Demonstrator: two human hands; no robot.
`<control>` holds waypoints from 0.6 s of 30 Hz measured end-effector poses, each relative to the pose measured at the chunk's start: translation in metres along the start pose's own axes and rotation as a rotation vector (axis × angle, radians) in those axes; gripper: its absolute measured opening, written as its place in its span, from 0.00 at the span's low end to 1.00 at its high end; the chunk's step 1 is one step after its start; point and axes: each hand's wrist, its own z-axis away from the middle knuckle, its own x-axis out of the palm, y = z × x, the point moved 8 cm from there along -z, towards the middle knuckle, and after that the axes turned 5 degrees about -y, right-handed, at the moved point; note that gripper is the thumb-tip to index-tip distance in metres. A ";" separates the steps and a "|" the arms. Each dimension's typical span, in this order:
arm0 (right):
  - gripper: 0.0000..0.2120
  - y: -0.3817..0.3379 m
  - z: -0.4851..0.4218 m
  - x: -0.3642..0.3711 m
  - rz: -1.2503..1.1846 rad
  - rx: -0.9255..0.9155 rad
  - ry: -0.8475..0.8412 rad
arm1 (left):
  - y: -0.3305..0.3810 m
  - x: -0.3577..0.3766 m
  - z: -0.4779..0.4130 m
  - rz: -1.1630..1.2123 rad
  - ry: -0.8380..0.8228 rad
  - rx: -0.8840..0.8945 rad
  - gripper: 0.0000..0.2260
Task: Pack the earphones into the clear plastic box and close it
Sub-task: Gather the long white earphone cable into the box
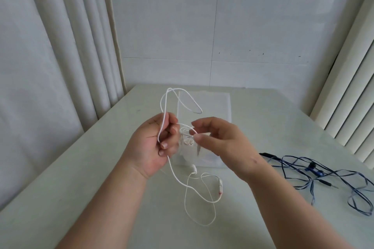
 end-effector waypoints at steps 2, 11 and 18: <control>0.03 -0.002 0.000 0.005 0.010 -0.015 -0.016 | -0.001 -0.001 0.000 -0.007 0.039 -0.009 0.13; 0.06 -0.007 0.003 -0.012 0.016 0.002 0.151 | -0.019 0.000 0.000 -0.254 0.101 -0.221 0.25; 0.09 0.012 0.004 0.007 0.120 0.220 -0.122 | 0.007 -0.008 -0.002 -0.046 0.249 0.092 0.05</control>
